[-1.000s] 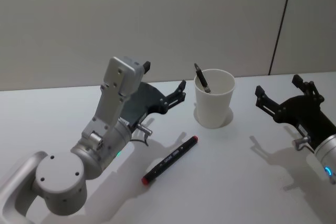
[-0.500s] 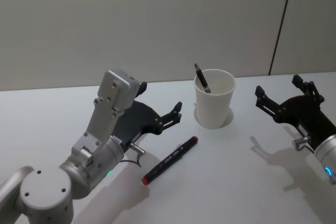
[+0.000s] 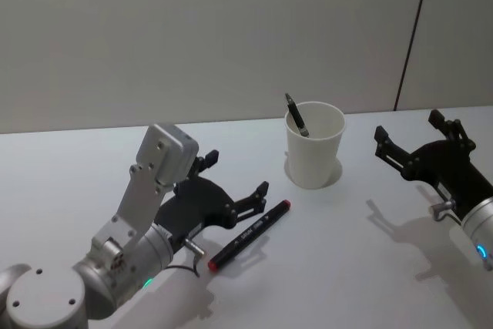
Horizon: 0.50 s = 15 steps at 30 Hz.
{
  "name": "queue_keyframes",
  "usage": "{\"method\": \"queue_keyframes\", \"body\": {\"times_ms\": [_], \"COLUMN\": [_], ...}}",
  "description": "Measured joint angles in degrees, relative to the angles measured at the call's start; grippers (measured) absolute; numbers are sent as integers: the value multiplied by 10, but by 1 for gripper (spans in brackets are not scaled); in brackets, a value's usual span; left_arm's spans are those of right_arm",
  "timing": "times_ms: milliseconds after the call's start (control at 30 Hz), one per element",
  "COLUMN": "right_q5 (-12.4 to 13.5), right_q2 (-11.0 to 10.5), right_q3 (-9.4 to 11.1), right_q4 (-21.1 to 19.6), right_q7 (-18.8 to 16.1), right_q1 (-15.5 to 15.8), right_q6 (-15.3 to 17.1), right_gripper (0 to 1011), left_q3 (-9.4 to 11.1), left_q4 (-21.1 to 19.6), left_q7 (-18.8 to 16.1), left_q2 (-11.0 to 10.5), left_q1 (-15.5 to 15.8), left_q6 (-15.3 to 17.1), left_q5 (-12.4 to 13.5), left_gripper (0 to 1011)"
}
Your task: Place the pen into the pen holder.
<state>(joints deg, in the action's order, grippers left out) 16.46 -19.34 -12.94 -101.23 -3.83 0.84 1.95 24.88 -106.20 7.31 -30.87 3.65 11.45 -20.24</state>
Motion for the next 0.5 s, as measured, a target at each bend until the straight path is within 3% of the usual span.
{"method": "queue_keyframes", "body": {"times_ms": [200, 500], "right_q5": [0, 0], "right_q2": [0, 0], "right_q3": [0, 0], "right_q4": [0, 0], "right_q7": [0, 0], "right_q1": [0, 0], "right_q6": [0, 0], "right_gripper": [1001, 1001], "left_q3": [-3, -4], "left_q4": [-14, -27], "left_q7": [17, 39], "left_q2": [-19, -38], "left_q1": [-17, -34], "left_q6": [3, 12], "left_q5": [-18, -24], "left_gripper": [1001, 1001]}}
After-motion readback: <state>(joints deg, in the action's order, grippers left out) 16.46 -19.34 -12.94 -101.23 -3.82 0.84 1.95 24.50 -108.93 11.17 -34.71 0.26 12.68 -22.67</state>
